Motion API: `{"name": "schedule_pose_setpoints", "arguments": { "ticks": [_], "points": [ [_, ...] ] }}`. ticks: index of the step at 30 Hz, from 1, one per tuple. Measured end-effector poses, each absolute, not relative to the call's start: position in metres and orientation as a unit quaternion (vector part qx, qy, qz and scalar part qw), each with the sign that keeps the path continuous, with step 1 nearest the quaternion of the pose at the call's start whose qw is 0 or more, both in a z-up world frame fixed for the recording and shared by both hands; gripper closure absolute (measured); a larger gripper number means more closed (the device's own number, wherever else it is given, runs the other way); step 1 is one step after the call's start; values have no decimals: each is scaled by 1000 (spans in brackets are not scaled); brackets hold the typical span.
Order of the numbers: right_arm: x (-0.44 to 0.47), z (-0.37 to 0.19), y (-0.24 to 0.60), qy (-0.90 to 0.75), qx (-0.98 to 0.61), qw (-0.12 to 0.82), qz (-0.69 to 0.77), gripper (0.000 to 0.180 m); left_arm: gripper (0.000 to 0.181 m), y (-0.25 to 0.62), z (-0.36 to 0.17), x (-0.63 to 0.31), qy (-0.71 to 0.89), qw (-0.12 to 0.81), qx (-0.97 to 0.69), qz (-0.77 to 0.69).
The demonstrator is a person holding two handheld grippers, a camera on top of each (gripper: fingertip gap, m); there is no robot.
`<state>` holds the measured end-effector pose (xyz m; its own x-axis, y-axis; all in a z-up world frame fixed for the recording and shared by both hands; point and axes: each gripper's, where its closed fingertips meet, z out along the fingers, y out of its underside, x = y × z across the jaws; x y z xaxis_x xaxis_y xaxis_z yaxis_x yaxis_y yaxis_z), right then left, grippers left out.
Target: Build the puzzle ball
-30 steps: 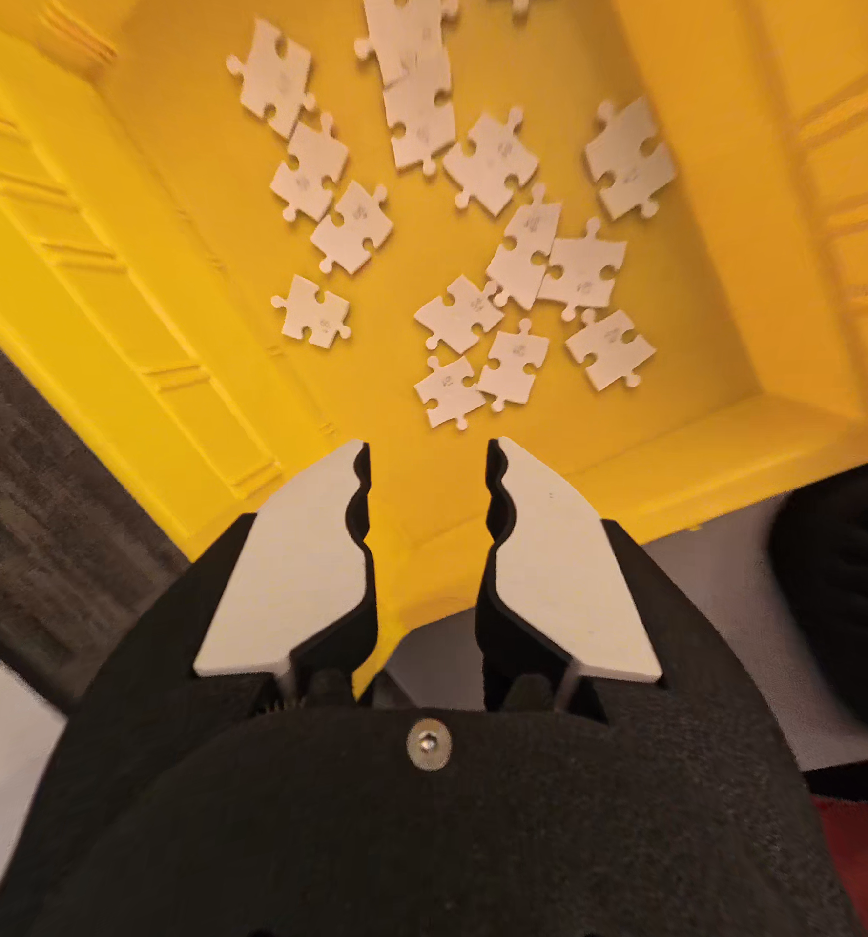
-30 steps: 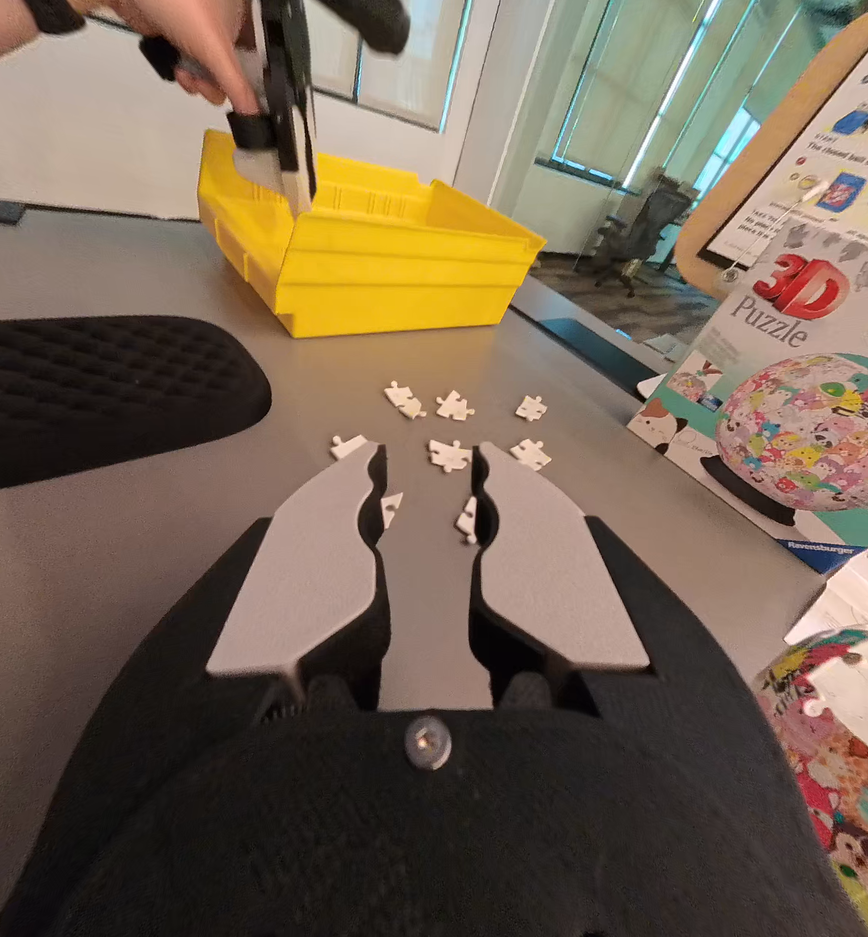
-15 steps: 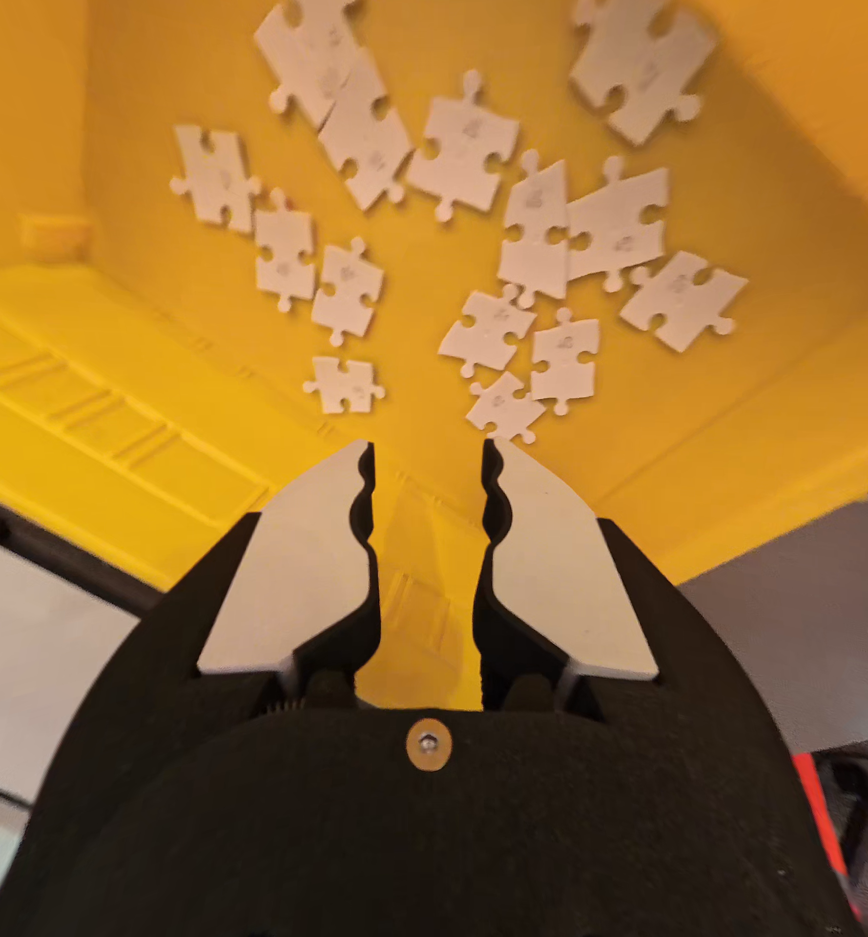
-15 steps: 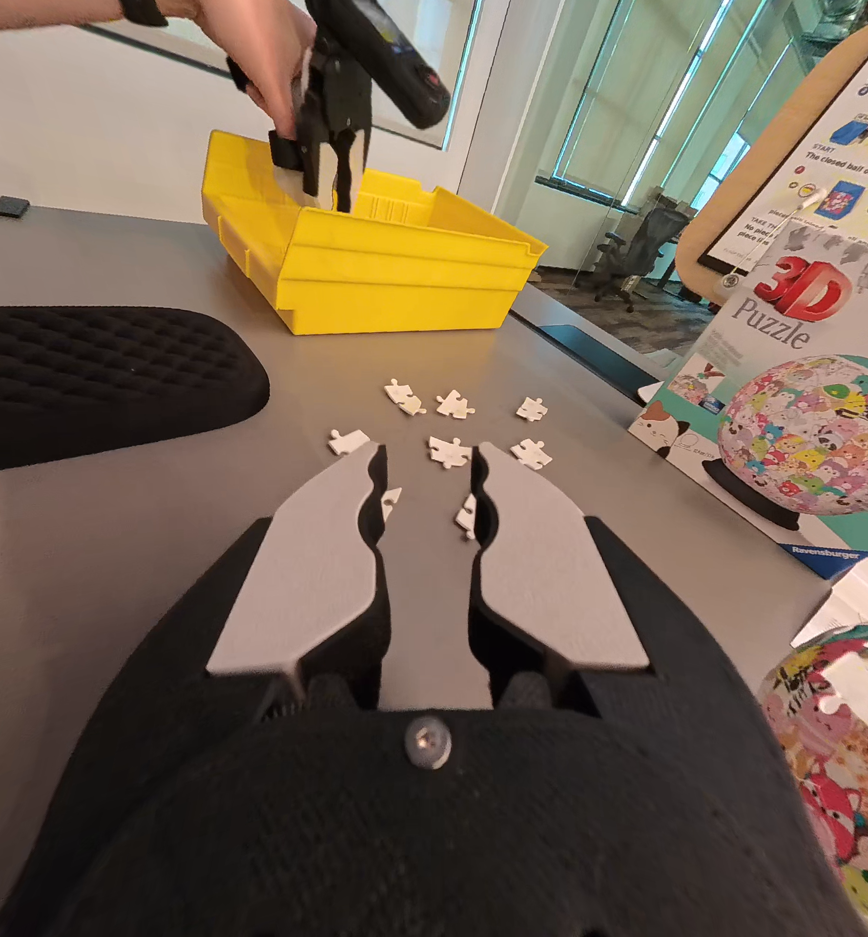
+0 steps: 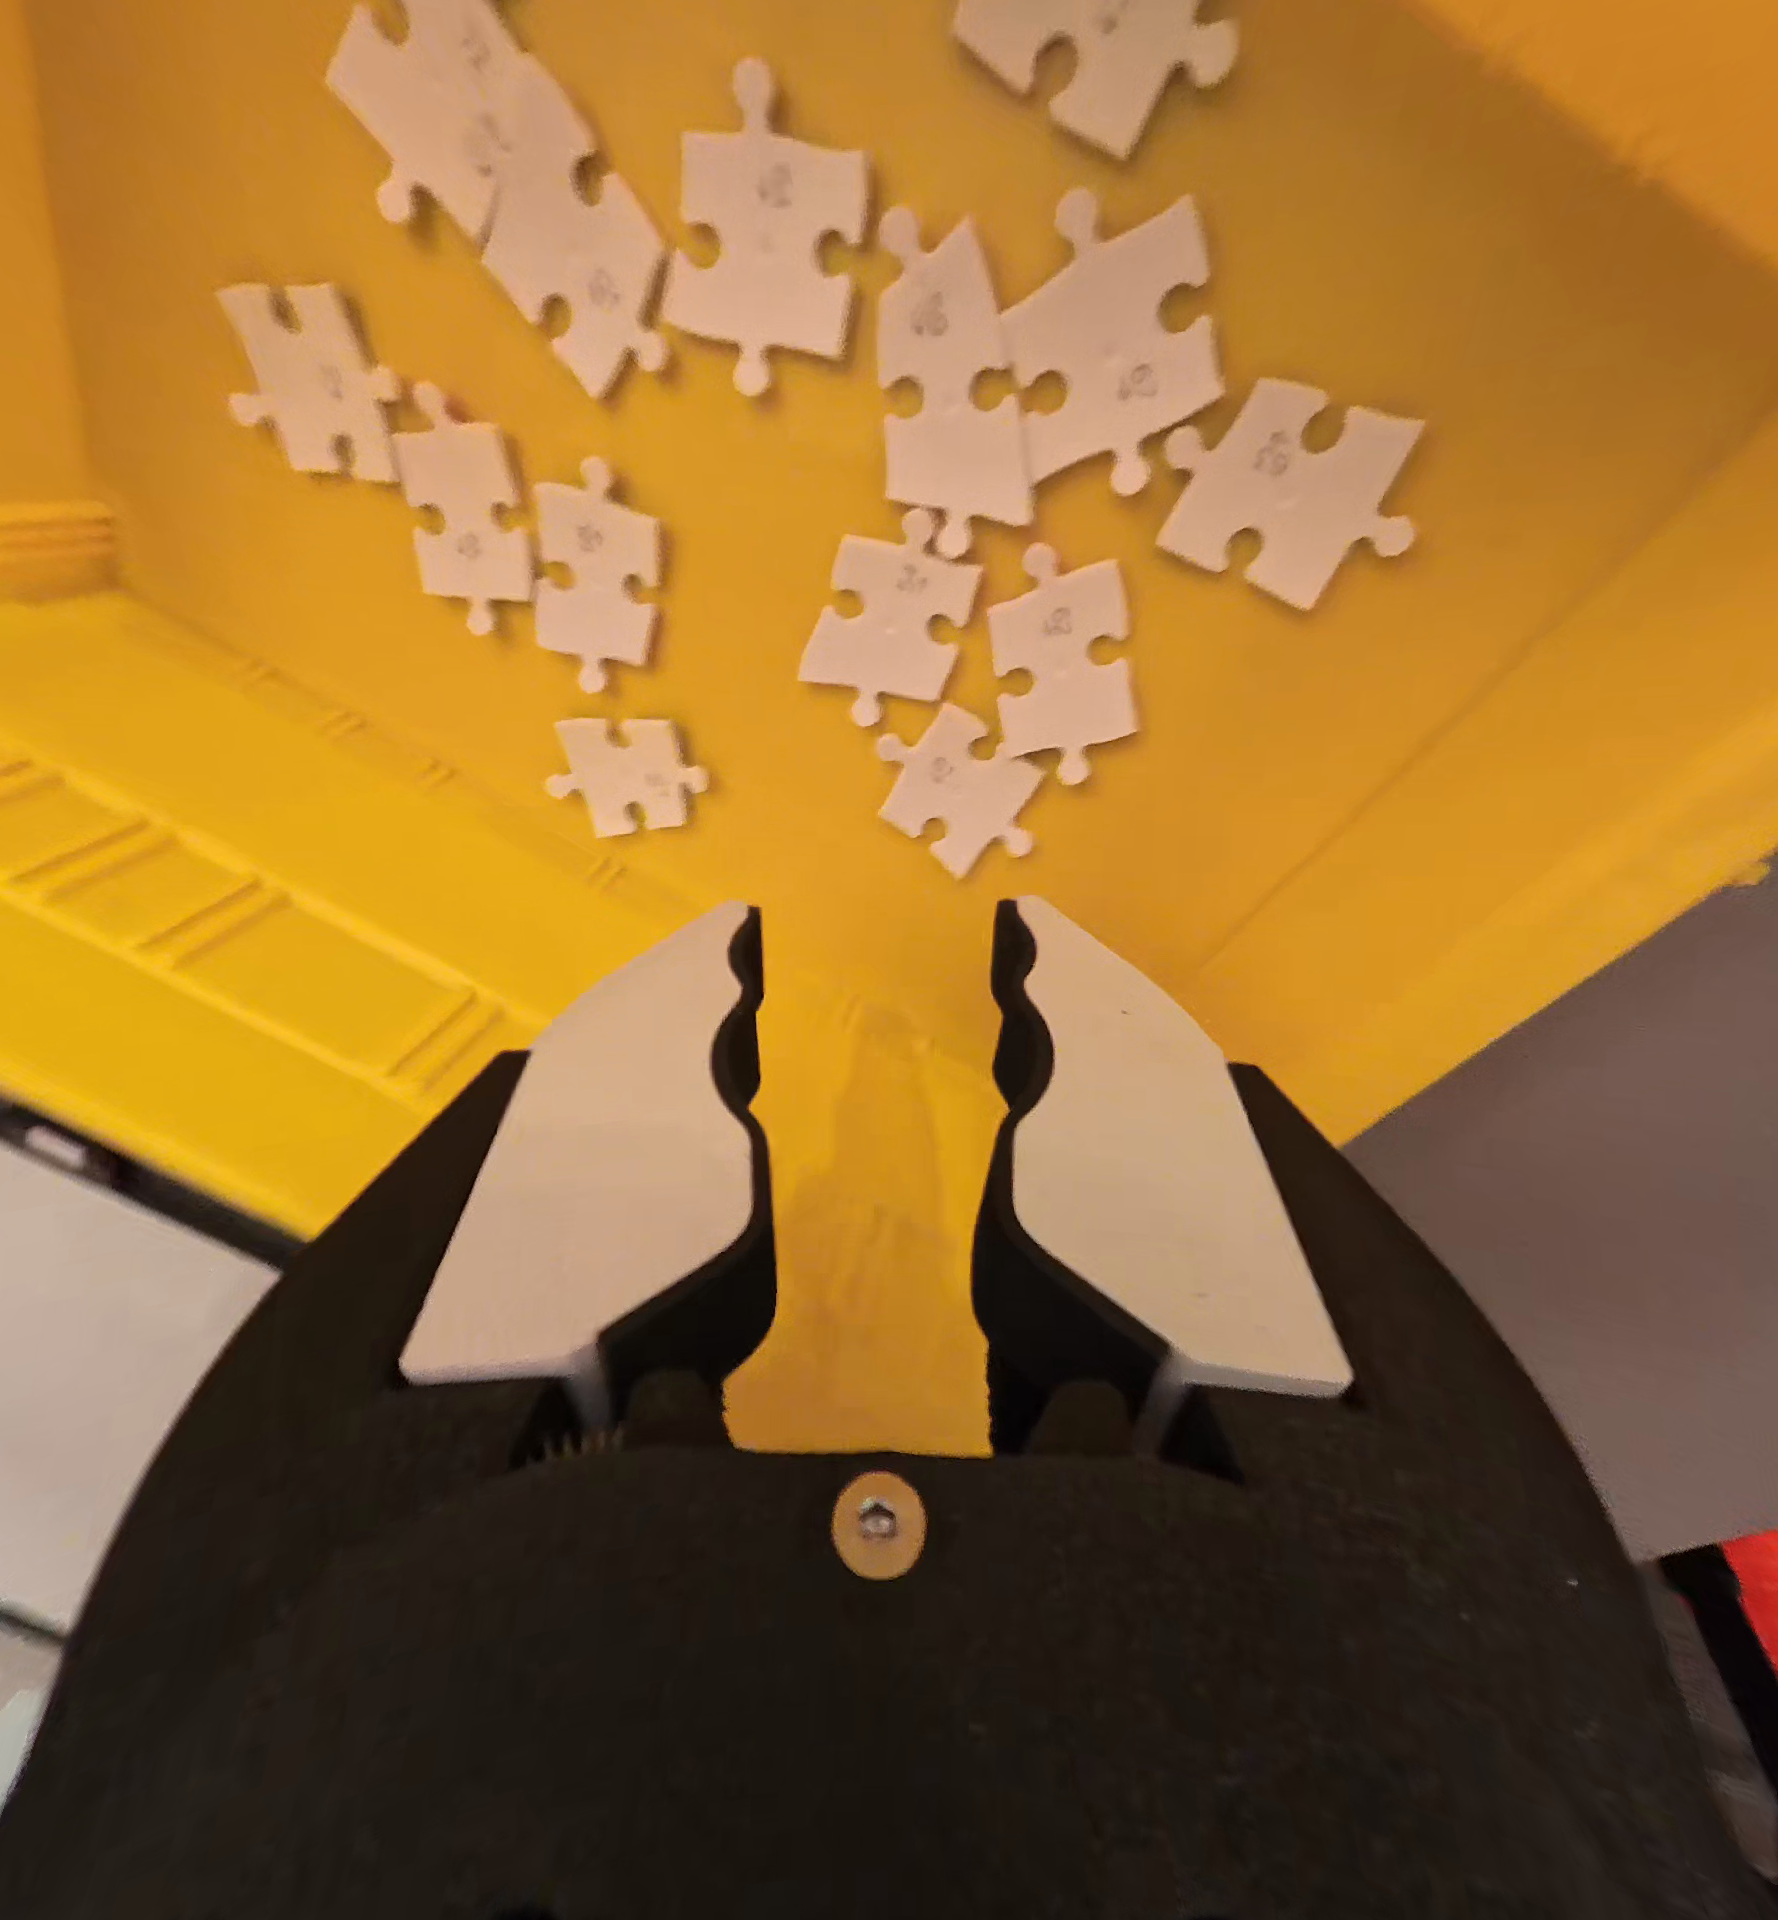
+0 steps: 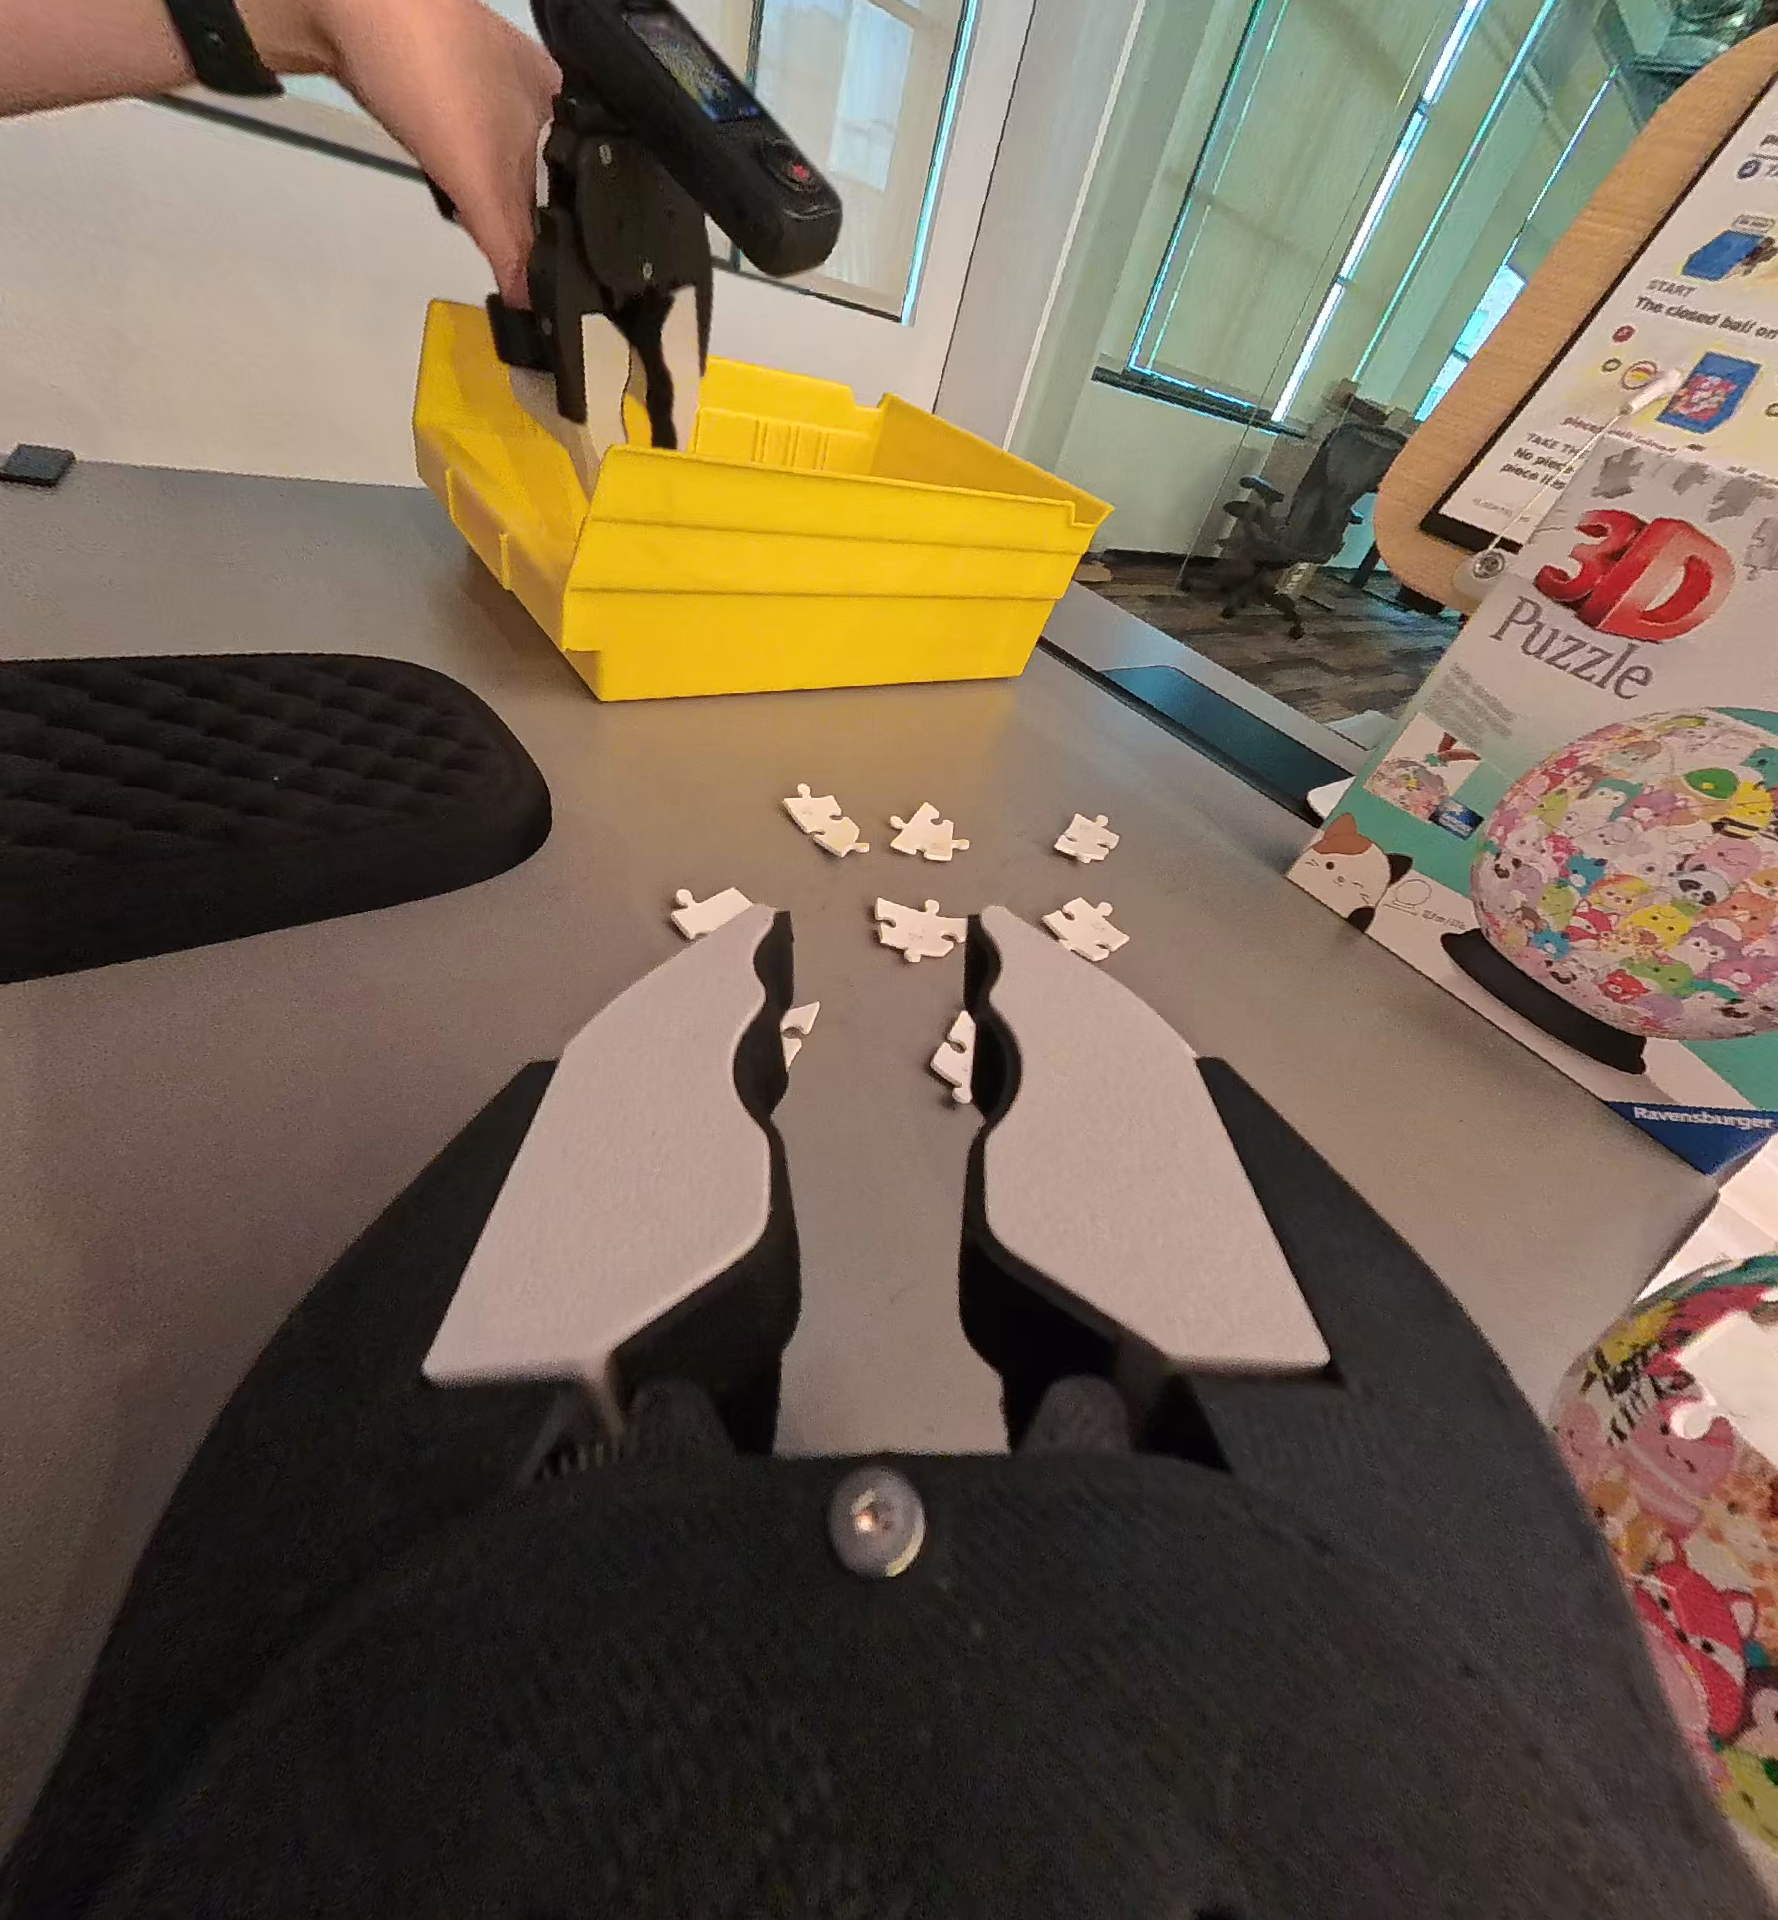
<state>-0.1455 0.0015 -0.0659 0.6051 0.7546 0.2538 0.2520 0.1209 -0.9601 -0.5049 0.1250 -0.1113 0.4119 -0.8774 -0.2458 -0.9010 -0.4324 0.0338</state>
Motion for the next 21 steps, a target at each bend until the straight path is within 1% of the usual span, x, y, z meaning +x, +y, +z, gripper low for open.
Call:
{"name": "schedule_pose_setpoints", "arguments": {
  "ticks": [8,15,21],
  "points": [
    [-145,-69,3,-398,-641,627,195,147,139,141,-105,-513,521,78,-840,131],
    [-147,-73,3,-404,-644,620,194,147,139,148,-115,-491,574,113,-804,105],
    [-148,-73,3,-403,-645,618,200,147,139,150,-129,-474,613,98,-781,70]
  ]
}}
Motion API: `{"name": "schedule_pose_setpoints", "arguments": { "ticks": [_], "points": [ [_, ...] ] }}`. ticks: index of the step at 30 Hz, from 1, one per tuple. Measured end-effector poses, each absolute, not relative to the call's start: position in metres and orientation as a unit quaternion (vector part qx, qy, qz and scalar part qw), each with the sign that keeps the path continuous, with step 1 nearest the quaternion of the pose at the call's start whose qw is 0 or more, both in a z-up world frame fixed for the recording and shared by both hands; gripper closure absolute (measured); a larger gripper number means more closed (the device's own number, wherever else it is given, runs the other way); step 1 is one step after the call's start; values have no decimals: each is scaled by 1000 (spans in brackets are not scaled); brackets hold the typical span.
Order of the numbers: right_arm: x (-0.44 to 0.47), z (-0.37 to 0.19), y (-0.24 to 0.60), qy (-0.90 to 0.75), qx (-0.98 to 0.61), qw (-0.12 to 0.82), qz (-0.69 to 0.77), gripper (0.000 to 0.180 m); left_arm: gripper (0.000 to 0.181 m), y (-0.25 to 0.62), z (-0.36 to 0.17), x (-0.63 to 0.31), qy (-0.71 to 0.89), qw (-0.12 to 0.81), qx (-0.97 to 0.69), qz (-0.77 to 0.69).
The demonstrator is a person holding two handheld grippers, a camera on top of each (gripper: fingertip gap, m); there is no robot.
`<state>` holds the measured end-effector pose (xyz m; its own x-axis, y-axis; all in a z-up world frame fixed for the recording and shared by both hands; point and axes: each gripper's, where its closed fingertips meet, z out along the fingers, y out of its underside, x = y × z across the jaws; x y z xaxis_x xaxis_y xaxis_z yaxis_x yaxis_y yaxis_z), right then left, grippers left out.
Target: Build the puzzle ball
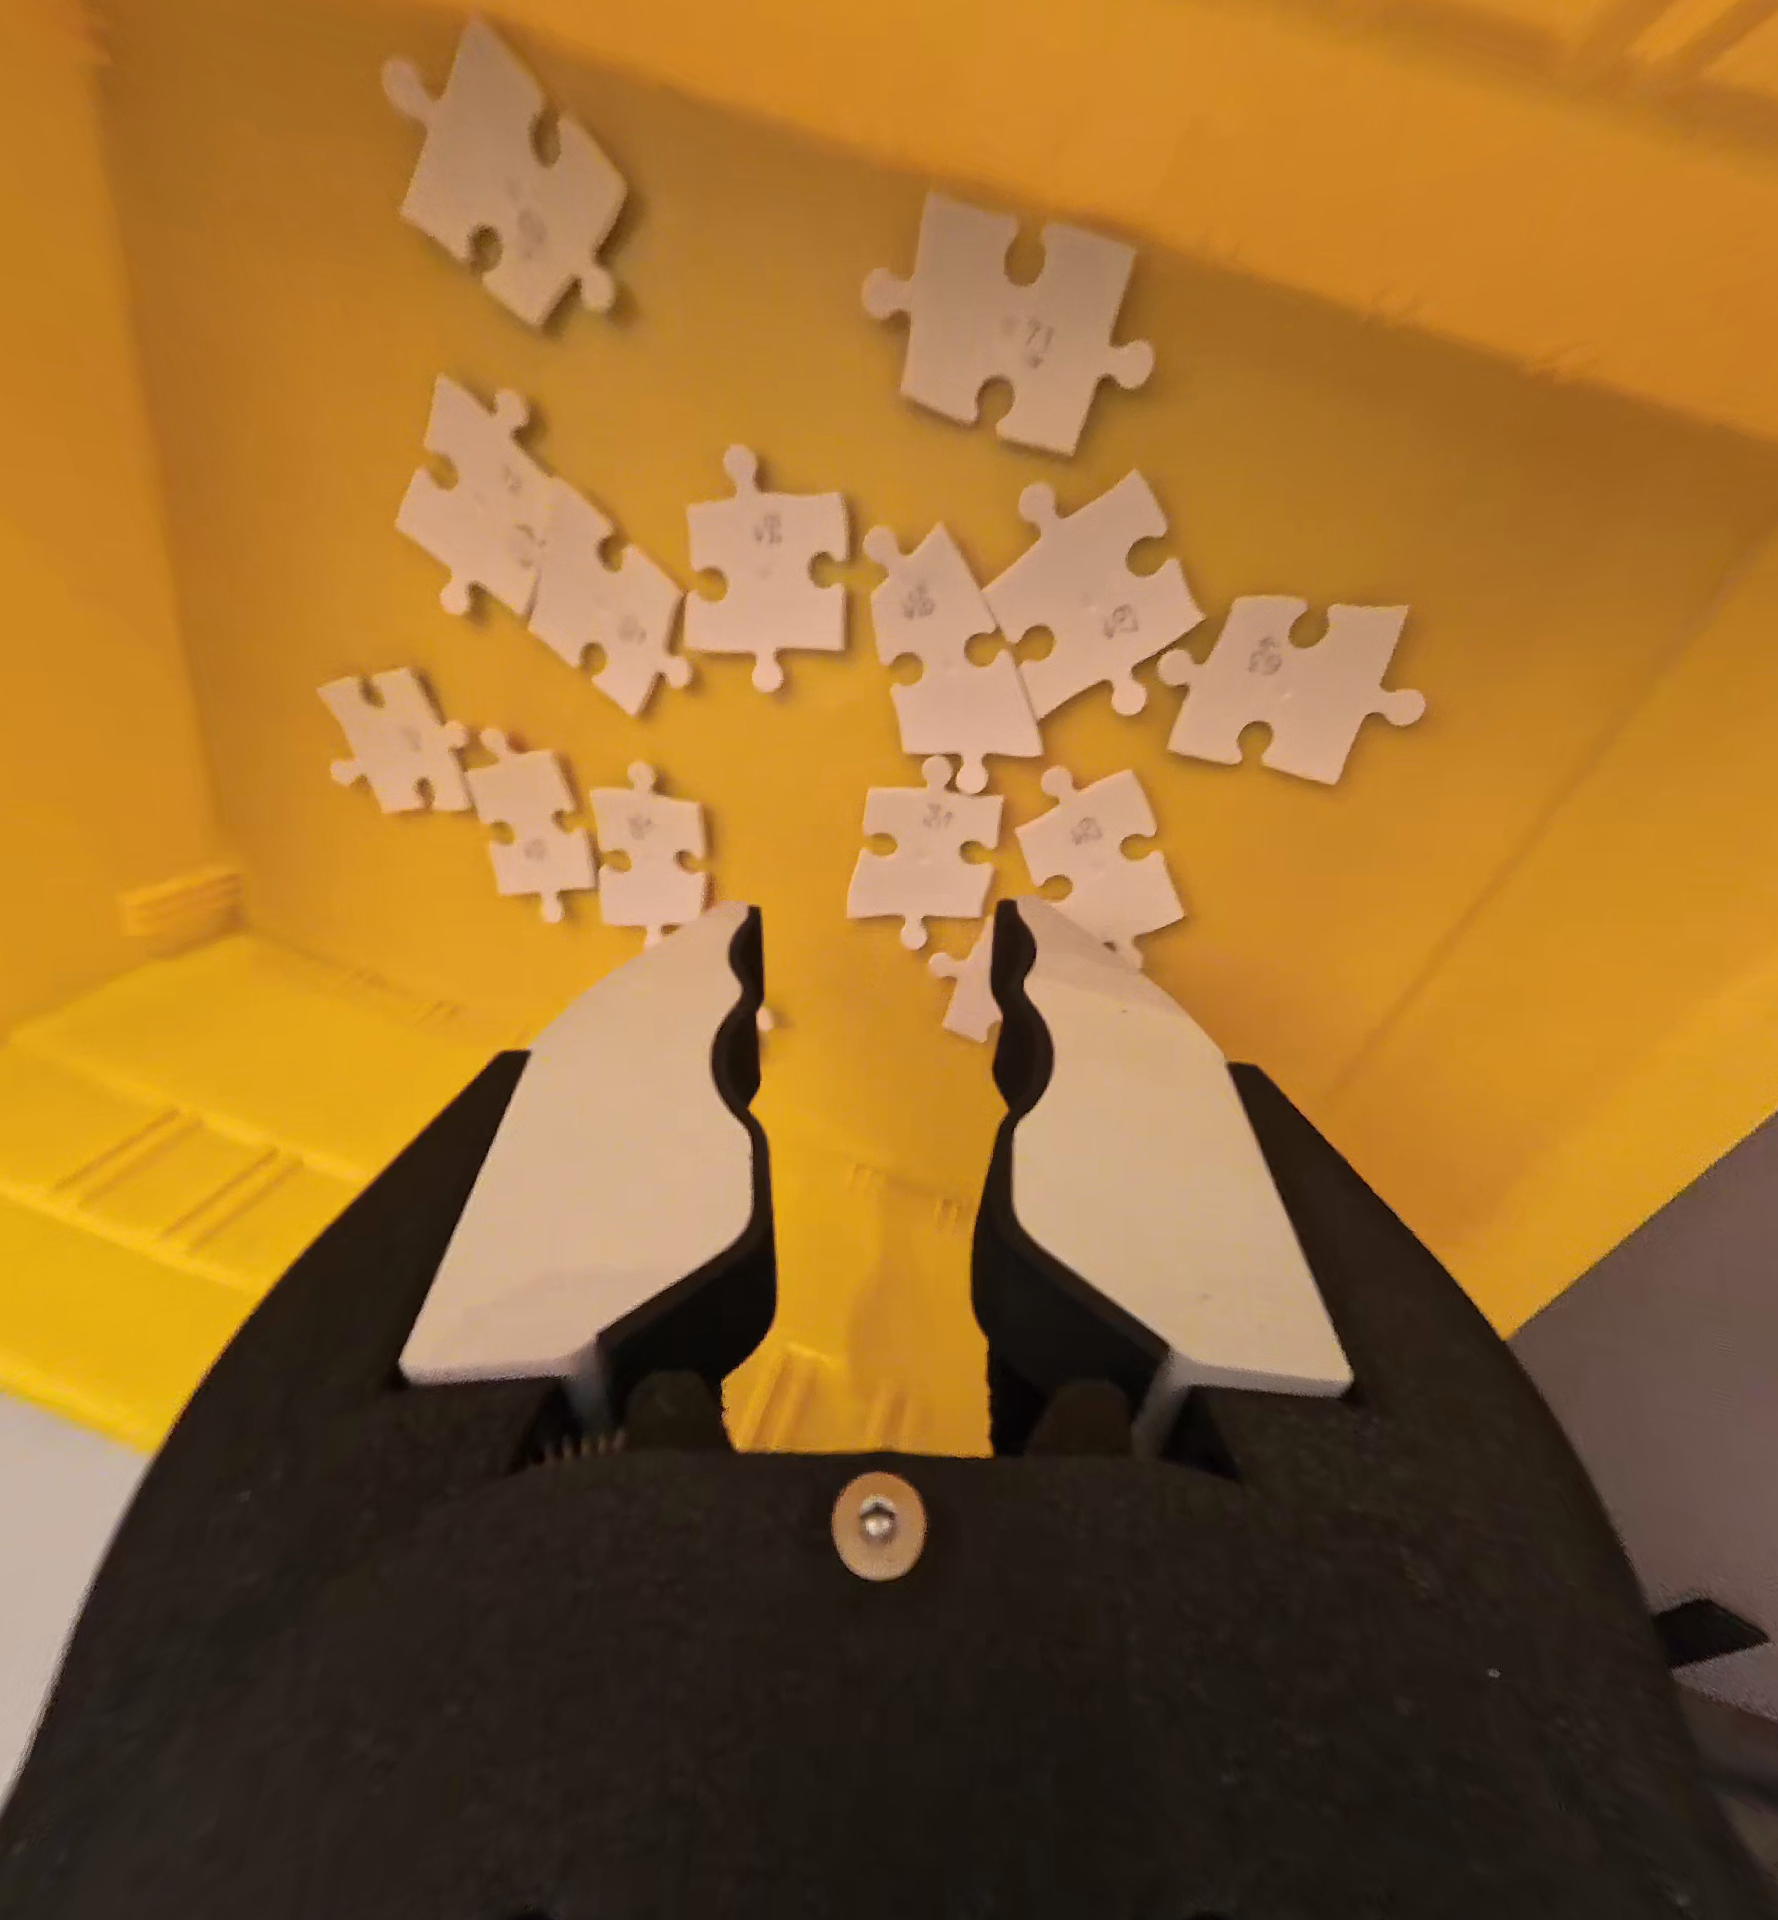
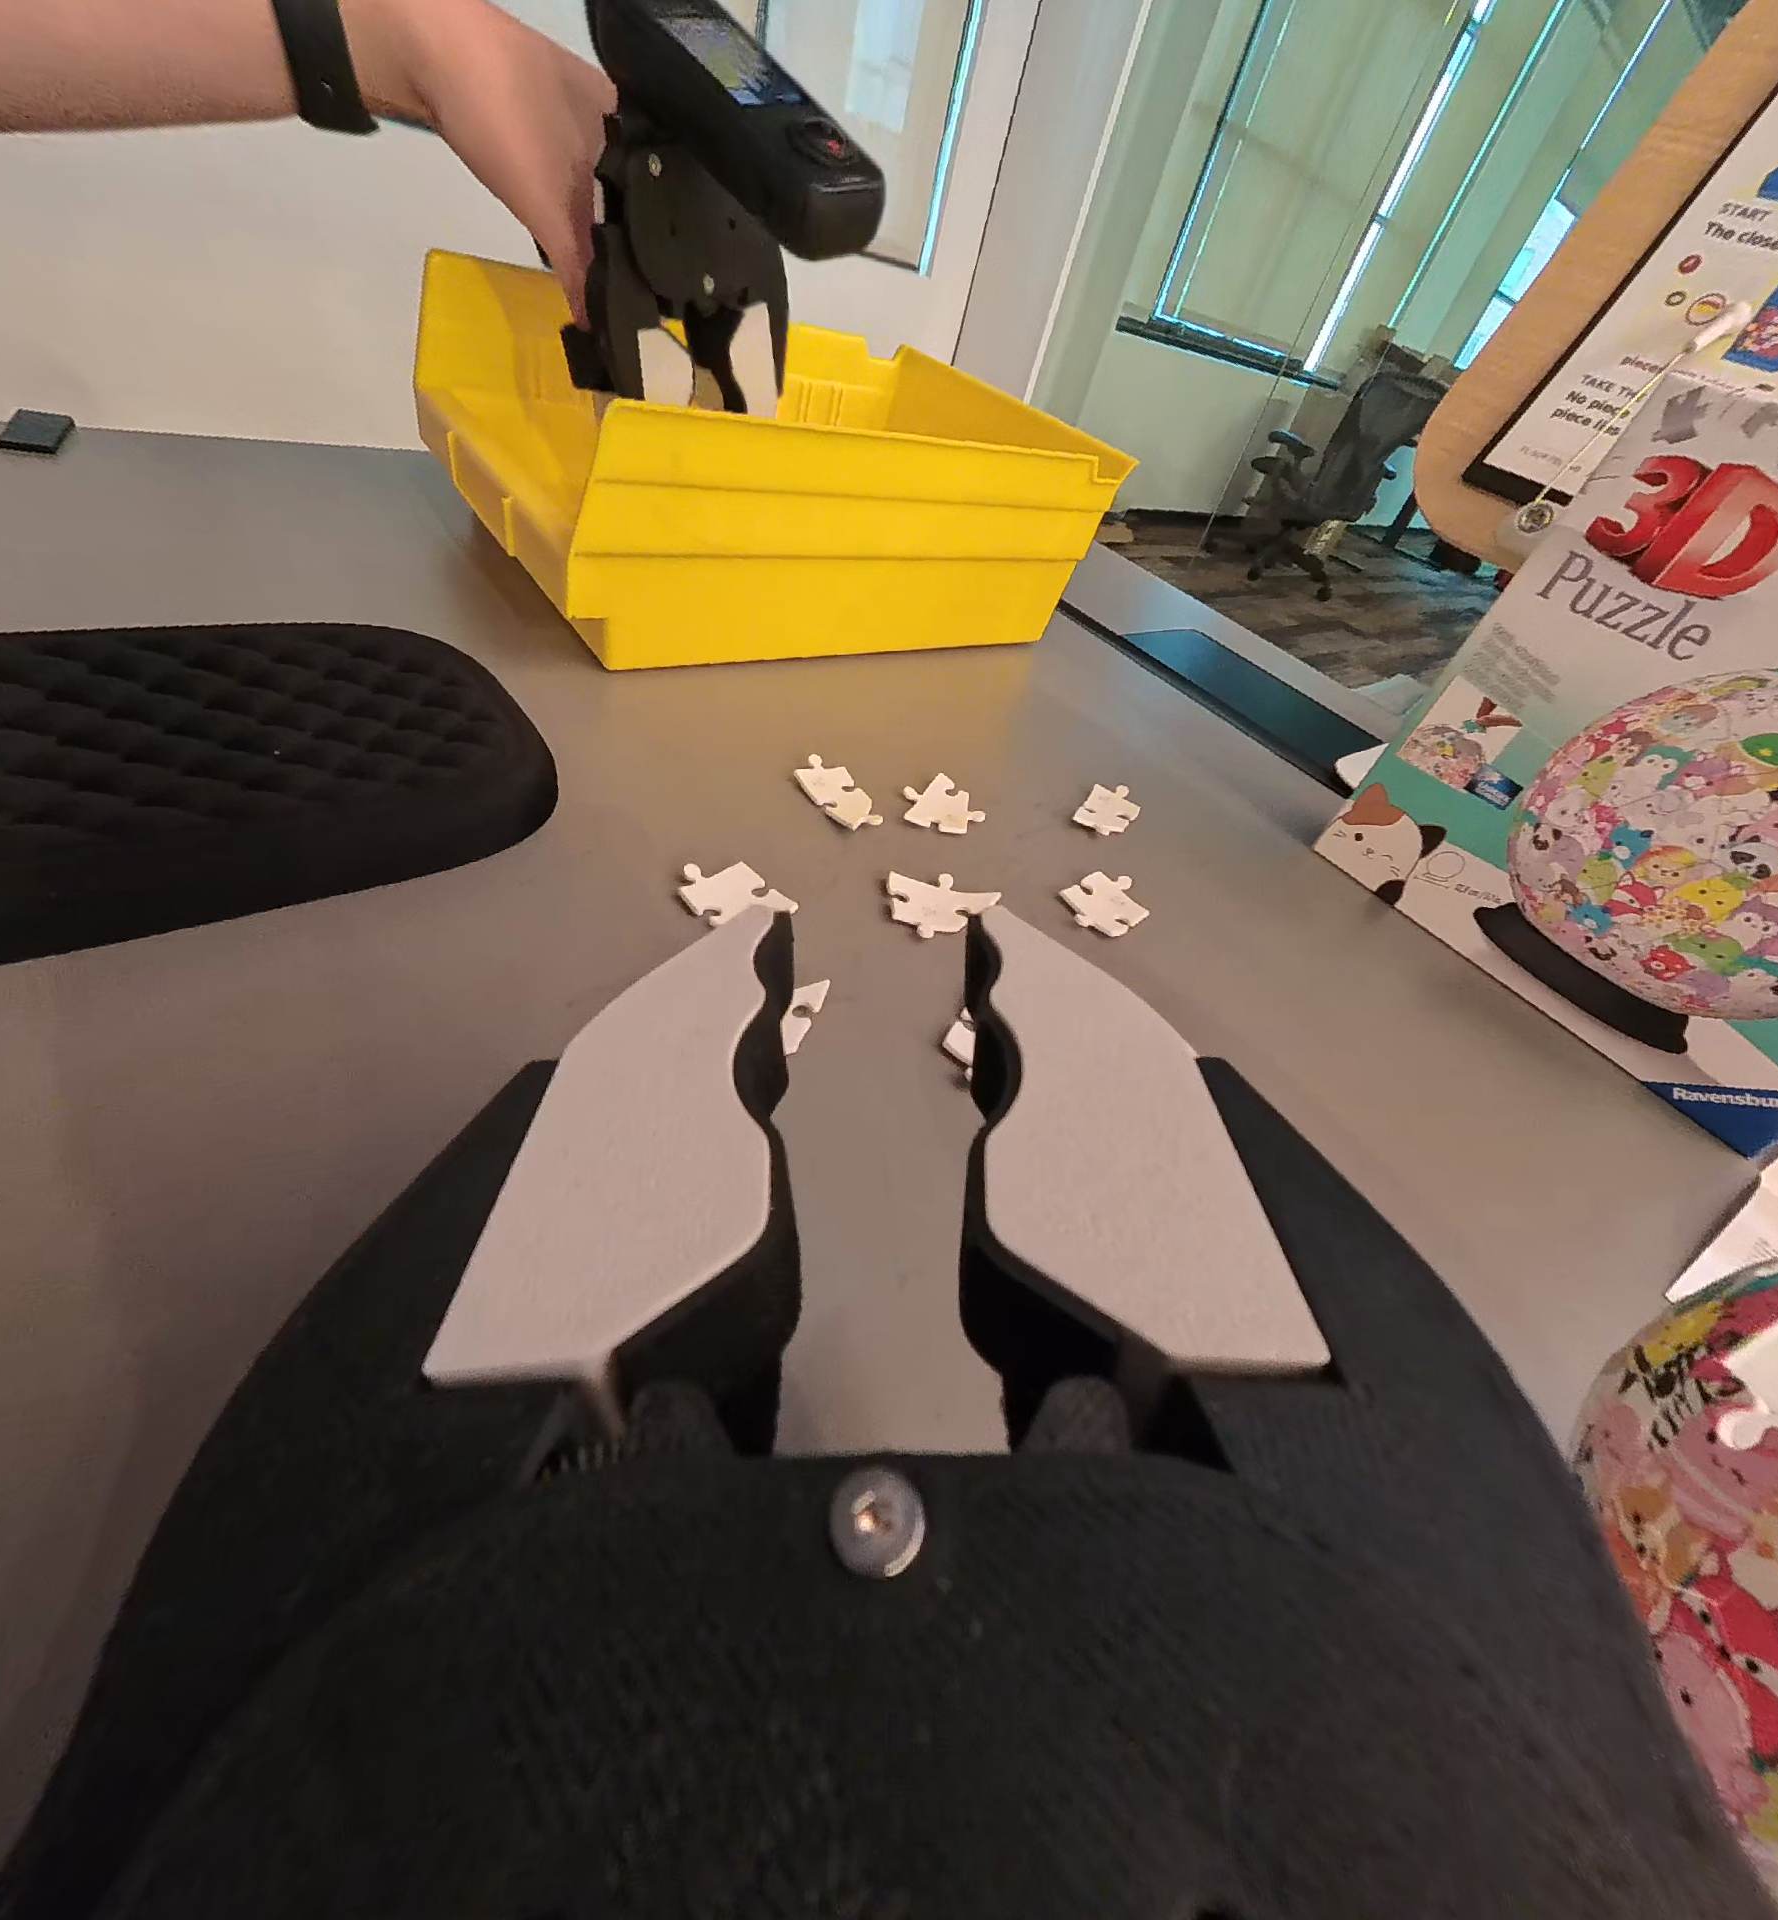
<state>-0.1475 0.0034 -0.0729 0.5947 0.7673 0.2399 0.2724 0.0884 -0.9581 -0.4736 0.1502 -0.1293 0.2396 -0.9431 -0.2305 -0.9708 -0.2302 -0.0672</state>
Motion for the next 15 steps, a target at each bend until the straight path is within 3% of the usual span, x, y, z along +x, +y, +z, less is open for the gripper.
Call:
{"name": "schedule_pose_setpoints", "arguments": {
  "ticks": [15],
  "points": [
    [-150,-80,1,-417,-651,603,199,147,144,148,-145,-470,607,40,-793,26]
  ]
}}
